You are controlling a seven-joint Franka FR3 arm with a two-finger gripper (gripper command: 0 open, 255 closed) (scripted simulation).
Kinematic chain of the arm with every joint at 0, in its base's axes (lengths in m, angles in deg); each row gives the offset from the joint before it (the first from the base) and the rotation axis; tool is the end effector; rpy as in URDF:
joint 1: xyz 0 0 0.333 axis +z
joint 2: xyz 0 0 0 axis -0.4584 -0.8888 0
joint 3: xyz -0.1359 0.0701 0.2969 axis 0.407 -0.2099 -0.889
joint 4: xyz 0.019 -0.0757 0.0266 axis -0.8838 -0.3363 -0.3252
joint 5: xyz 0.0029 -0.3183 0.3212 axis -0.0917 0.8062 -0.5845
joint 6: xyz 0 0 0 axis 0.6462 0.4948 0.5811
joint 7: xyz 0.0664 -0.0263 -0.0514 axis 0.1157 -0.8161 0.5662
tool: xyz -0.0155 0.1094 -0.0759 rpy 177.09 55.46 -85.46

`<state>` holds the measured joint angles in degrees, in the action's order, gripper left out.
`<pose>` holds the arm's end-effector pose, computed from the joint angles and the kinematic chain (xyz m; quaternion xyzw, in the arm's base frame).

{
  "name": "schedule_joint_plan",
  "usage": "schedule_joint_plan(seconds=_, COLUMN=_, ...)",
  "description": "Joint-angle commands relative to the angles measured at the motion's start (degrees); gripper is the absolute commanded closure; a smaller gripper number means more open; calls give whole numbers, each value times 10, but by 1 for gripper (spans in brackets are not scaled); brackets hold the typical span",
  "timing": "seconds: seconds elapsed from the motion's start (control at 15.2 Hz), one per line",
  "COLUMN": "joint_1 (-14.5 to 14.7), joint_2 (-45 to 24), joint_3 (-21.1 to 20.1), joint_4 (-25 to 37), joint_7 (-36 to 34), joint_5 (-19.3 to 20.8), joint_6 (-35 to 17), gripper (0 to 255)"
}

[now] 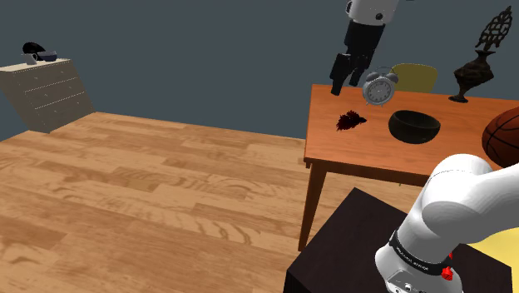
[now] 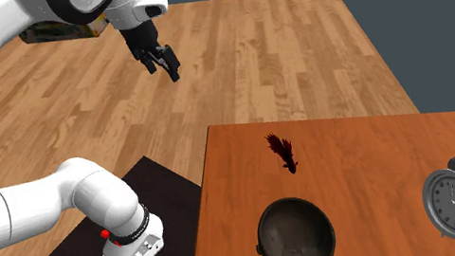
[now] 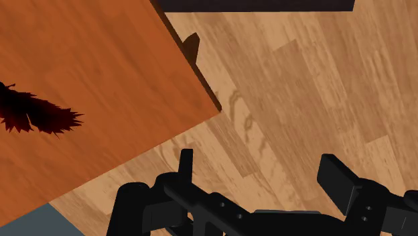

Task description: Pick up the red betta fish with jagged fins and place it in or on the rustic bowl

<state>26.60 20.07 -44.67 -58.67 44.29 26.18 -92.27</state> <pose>0.3459 -0.0182 0.6339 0.9969 -0.0337 0.0644 0.0309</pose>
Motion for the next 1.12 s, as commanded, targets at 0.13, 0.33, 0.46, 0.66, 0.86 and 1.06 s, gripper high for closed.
schedule_joint_plan(seconds=0.13, joint_1=-6, joint_2=4, joint_3=27, joint_4=-19, joint_7=27, joint_5=14, joint_6=-17, gripper=0)
schedule_joint_plan(seconds=0.33, joint_1=-14, joint_2=3, joint_3=67, joint_4=-42, joint_7=68, joint_5=35, joint_6=-44, gripper=0)
schedule_joint_plan(seconds=0.46, joint_1=-21, joint_2=-2, joint_3=95, joint_4=-53, joint_7=96, joint_5=49, joint_6=-63, gripper=0)
schedule_joint_plan(seconds=0.66, joint_1=-29, joint_2=-15, joint_3=138, joint_4=-65, joint_7=137, joint_5=69, joint_6=-92, gripper=0)
schedule_joint_plan(seconds=0.86, joint_1=-36, joint_2=-37, joint_3=182, joint_4=-71, joint_7=178, joint_5=87, joint_6=-123, gripper=0)
schedule_joint_plan(seconds=1.06, joint_1=-39, joint_2=-65, joint_3=227, joint_4=-69, joint_7=220, joint_5=100, joint_6=-156, gripper=0)
